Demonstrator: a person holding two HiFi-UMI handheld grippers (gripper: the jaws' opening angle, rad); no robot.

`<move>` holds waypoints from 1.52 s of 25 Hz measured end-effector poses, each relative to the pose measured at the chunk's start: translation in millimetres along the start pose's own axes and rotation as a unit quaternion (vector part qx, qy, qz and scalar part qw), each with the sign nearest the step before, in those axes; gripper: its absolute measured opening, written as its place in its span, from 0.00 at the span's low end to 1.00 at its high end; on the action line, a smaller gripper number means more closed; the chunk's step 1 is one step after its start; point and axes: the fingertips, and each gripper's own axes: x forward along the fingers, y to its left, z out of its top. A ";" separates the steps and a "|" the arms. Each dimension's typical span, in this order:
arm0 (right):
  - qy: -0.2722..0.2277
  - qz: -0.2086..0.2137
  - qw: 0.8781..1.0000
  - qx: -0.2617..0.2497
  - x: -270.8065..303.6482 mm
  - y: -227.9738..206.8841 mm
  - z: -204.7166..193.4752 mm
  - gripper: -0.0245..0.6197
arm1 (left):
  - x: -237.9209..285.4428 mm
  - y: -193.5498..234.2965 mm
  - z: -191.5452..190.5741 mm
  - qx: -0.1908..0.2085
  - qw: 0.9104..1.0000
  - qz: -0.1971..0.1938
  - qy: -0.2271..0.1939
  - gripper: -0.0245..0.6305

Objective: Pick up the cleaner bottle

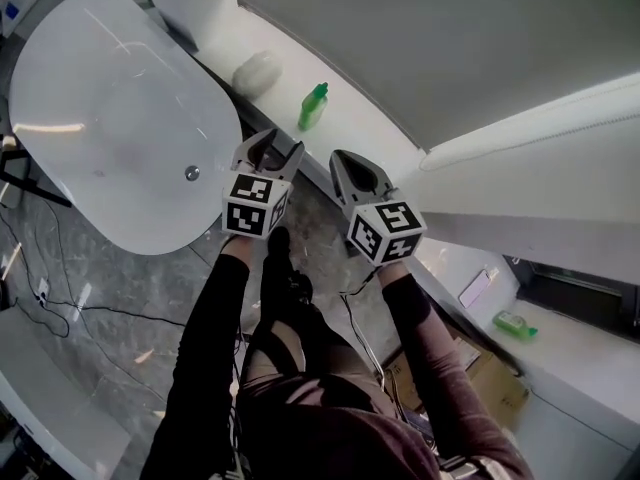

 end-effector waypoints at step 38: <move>0.041 -0.103 0.992 0.051 130.9 -147.2 -114.9 0.04 | 217.0 54.6 -148.2 0.035 0.995 -0.023 0.086 0.40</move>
